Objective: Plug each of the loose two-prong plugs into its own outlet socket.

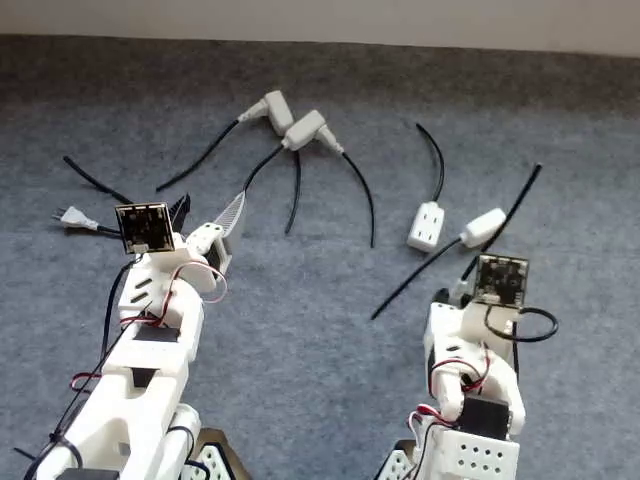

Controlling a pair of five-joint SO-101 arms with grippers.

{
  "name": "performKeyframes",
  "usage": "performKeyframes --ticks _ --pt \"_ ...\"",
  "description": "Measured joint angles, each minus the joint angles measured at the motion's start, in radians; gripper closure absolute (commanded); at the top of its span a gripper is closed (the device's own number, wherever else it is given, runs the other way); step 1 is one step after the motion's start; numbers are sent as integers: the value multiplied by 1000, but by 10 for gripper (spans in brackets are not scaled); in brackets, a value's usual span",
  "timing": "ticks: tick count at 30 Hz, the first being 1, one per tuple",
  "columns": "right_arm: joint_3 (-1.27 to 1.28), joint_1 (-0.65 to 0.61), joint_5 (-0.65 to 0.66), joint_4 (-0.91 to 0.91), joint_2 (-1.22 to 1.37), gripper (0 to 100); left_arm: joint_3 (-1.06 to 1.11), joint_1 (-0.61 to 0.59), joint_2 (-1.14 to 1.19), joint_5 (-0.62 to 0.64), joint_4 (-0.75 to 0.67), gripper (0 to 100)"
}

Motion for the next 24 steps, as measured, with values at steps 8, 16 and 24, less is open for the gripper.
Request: performKeyframes --ticks 8,16,24 --pt "0 -32 0 29 2 991 0 0 0 0 0 705" --pt "0 135 63 -20 2 991 0 0 0 0 0 705" --pt "0 144 170 -35 2 991 0 0 0 0 0 705"
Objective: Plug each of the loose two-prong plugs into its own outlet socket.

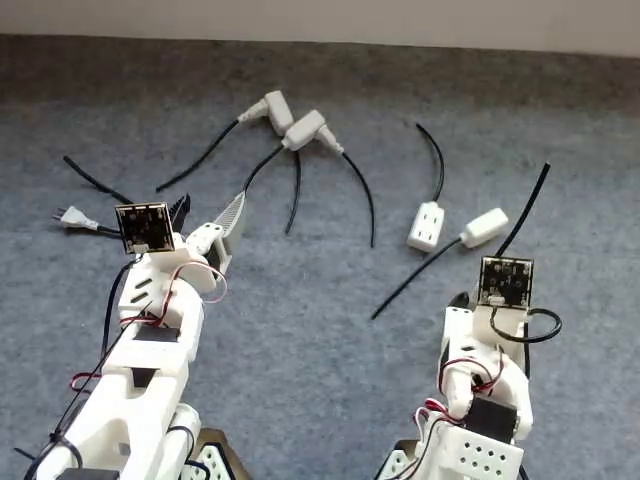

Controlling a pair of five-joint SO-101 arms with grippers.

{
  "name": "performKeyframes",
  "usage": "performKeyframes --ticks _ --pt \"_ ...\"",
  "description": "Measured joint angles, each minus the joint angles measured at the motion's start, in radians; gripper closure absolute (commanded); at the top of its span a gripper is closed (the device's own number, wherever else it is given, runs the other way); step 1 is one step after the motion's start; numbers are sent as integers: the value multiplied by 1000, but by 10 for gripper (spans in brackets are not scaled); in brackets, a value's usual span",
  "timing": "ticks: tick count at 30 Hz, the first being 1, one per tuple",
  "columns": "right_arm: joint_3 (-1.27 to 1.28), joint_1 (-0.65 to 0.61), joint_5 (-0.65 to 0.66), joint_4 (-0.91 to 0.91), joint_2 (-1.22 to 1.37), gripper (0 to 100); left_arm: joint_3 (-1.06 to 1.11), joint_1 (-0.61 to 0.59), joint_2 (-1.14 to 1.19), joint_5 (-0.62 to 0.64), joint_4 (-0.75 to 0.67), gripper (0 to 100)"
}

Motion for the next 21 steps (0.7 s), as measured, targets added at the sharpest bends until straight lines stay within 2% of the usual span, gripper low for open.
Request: performKeyframes --ticks 16,21 --pt "0 3 12 -34 -26 991 0 0 0 0 0 705" --pt "0 3 92 -2 -26 991 0 0 0 0 0 705"
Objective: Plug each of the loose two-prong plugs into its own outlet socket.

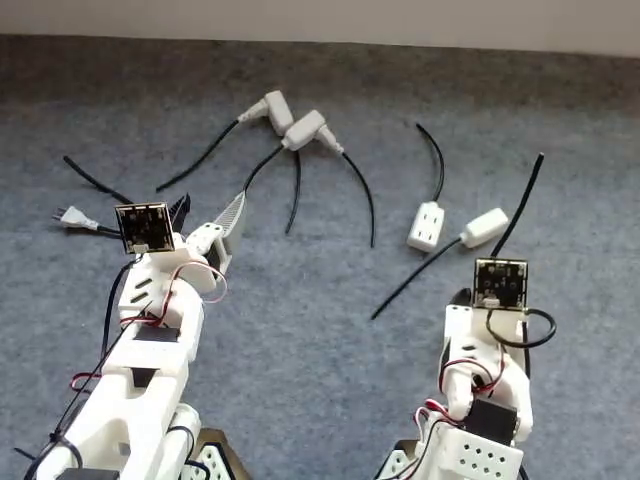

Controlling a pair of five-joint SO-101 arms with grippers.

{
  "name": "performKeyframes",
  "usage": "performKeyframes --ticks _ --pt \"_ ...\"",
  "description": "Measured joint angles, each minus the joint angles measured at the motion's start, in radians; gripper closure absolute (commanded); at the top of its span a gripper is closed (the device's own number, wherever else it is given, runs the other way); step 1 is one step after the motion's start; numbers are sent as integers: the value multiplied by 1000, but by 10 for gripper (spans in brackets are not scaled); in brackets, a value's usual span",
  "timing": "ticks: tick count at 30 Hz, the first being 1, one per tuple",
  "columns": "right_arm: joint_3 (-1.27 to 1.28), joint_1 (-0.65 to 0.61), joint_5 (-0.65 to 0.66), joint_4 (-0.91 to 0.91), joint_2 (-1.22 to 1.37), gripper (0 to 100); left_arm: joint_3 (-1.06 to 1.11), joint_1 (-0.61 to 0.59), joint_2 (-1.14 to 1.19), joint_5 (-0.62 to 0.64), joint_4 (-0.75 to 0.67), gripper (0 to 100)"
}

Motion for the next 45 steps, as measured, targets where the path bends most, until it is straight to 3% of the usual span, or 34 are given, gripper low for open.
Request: performKeyframes --ticks 8,20,37,45 --pt "0 -2 78 84 -6 991 0 0 0 0 0 705" --pt "0 -2 87 63 -8 991 0 0 0 0 0 705" --pt "0 -60 250 63 -8 991 0 0 0 0 0 705" --pt "0 -61 259 83 -2 991 0 0 0 0 0 705"
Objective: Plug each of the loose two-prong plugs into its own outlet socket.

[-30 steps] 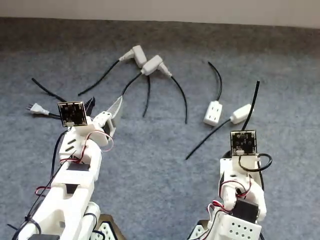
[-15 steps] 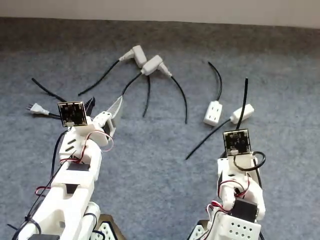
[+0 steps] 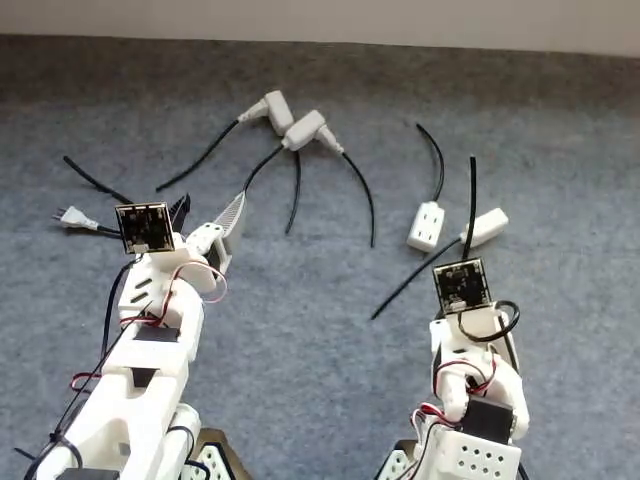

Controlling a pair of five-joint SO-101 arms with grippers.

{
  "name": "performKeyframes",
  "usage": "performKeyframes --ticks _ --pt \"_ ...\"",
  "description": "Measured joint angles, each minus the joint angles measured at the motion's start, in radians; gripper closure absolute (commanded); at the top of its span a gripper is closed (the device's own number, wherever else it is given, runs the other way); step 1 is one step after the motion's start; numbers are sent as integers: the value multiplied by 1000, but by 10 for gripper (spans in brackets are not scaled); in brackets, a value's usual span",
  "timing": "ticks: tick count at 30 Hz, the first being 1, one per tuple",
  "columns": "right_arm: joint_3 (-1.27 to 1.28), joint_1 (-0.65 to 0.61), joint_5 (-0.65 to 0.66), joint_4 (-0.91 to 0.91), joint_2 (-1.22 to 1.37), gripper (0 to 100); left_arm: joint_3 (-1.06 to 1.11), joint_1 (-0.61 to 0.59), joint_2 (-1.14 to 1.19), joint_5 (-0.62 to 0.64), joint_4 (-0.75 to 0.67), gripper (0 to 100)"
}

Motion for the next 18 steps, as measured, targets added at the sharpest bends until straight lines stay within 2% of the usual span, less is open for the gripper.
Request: performKeyframes --ticks 18 --pt "2 -2 0 -5 49 991 0 0 0 0 0 705"
